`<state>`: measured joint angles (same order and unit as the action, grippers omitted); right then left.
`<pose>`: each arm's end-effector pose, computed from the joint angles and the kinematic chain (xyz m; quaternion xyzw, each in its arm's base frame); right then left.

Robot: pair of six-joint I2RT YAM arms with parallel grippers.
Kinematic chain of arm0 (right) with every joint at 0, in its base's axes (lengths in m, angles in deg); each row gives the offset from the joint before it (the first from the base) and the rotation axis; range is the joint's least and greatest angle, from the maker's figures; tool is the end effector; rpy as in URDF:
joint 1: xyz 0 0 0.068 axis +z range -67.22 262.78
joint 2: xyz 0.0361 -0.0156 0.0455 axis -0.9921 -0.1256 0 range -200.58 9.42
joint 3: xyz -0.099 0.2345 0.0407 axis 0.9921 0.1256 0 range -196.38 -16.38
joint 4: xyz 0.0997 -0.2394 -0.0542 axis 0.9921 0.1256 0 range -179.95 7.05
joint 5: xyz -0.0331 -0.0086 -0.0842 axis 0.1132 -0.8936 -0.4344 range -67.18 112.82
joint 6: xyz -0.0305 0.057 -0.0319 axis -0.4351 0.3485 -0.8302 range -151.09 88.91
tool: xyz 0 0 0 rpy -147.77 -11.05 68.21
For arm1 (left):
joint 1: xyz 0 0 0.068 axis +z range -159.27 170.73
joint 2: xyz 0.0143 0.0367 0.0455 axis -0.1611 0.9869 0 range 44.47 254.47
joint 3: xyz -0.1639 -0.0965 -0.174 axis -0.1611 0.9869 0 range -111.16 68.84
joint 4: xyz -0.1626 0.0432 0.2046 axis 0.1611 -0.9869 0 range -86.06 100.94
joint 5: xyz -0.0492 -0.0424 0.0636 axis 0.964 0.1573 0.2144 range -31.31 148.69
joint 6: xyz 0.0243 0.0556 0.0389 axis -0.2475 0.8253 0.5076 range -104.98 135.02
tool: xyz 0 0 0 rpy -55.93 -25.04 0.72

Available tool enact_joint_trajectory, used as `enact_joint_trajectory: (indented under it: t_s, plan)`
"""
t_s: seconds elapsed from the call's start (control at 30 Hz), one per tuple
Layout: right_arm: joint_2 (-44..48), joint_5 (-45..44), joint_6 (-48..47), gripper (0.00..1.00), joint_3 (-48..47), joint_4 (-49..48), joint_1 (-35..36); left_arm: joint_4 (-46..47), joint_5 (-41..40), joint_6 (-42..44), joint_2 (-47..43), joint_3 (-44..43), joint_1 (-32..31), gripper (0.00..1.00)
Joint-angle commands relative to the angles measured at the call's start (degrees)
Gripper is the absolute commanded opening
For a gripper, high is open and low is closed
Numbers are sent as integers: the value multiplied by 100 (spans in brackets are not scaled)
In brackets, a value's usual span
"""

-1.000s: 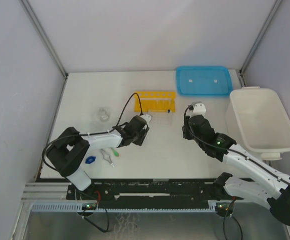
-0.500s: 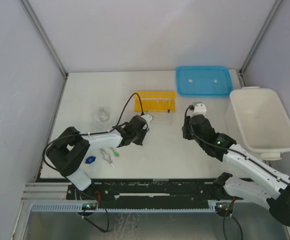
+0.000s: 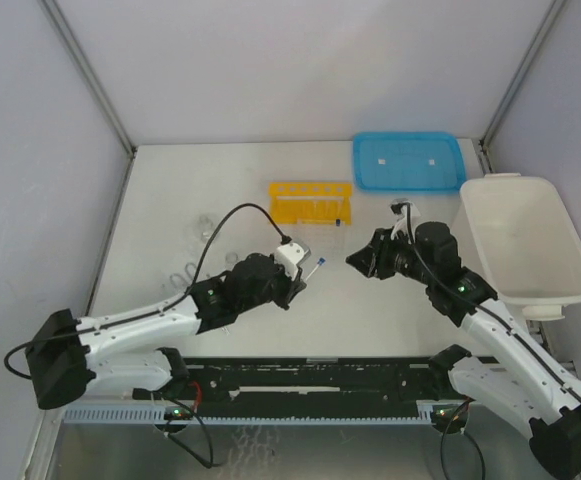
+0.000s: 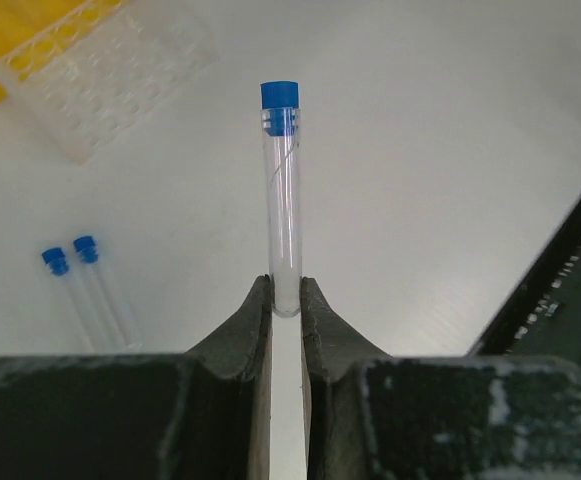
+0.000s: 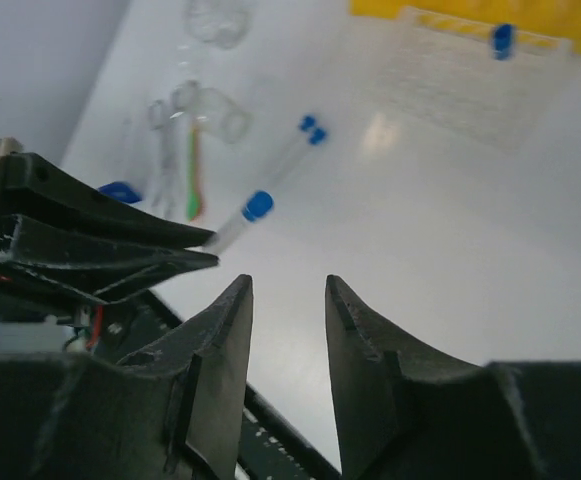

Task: Organize the chemistry lab equipment
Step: Pick up the test tube at the center of the board.

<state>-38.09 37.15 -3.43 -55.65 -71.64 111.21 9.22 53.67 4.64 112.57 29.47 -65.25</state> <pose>0.1906 0.1200 0.2616 -0.0713 0.8435 0.3389 0.4106 0.1662 -0.2368 0.2095 0.3160 0.8078 -0.2397 0.4361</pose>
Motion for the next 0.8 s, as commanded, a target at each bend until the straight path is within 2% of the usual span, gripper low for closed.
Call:
enact_joint_trajectory:
  t_s: [0.0,0.13,0.33,0.77]
  plan:
    - [-120,2230,368,35,-69,-1010,-138,216,-624,151,-704,232,-528,11]
    - [-337,2654,542,35,-109,-1303,-142,140,-1054,120,-1286,351,-873,11]
    - [-592,2996,629,36,-138,-1546,-132,176,-1122,62,-1837,534,-916,12]
    - [-1141,3111,556,37,-582,-1702,-129,339,-1056,-6,-1709,526,-997,12]
